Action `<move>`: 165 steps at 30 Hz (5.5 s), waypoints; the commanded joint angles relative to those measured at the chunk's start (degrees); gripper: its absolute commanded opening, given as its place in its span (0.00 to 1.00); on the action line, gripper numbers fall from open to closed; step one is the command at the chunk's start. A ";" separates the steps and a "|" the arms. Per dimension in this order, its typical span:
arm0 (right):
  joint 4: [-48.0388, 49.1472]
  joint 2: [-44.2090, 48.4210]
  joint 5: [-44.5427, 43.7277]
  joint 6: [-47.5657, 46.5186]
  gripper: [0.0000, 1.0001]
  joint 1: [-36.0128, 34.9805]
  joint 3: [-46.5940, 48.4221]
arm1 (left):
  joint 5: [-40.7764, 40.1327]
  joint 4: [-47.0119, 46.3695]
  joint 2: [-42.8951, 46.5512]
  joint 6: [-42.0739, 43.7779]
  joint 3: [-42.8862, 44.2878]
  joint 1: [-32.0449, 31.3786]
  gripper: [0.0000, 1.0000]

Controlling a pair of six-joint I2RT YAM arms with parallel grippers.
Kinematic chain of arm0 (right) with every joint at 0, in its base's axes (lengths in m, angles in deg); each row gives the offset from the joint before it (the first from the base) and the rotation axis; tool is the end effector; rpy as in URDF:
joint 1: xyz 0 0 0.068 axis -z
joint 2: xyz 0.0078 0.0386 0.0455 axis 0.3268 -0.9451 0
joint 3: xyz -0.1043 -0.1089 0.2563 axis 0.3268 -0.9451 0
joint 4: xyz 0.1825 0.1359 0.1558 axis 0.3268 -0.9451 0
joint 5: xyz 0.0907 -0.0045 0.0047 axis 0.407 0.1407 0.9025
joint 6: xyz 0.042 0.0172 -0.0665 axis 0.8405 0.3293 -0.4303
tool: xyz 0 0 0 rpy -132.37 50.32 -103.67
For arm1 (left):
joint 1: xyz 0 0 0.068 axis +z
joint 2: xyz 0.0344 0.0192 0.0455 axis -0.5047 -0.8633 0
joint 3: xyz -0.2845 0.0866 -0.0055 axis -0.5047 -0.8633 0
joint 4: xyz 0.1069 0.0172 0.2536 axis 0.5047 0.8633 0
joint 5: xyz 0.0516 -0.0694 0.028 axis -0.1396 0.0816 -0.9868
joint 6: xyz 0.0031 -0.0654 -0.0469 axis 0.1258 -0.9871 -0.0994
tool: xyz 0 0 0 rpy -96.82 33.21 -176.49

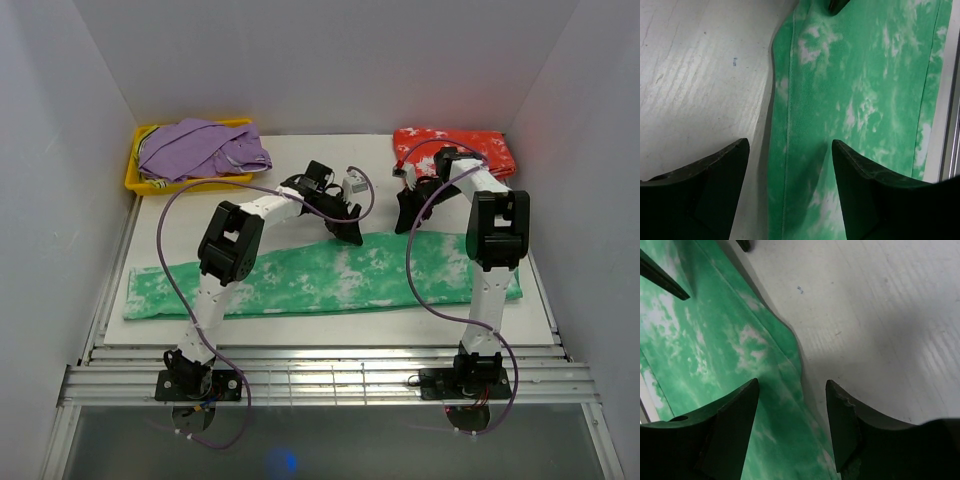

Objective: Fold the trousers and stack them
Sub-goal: Fold the trousers

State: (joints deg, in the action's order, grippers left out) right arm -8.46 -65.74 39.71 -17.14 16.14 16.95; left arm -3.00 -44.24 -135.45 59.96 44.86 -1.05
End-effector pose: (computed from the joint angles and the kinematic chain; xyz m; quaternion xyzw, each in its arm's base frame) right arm 0.4715 0.0706 0.1557 -0.4331 0.8259 0.3035 0.1954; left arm 0.4359 -0.3272 0.1354 0.4265 0.7672 -0.4384 0.1932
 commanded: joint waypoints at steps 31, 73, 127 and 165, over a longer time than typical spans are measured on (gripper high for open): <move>-1.54 21.41 11.55 0.49 0.48 4.34 -12.98 | -21.44 -23.21 24.32 24.77 -34.92 -14.52 0.00; -16.12 2.69 14.80 -11.38 0.08 -2.25 1.25 | -43.17 -44.49 28.88 33.93 -49.01 -18.31 0.64; 14.92 -0.85 2.68 22.14 0.87 -1.46 4.32 | -4.23 -17.60 35.64 6.26 -44.19 -25.61 0.18; -4.06 18.17 -23.45 3.77 0.93 16.30 -26.09 | -39.13 18.79 10.01 9.05 -14.06 27.05 0.55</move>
State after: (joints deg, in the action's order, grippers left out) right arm -6.29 -44.35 15.99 -16.79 31.50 -11.84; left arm -36.97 -7.48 -118.84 64.51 27.20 25.38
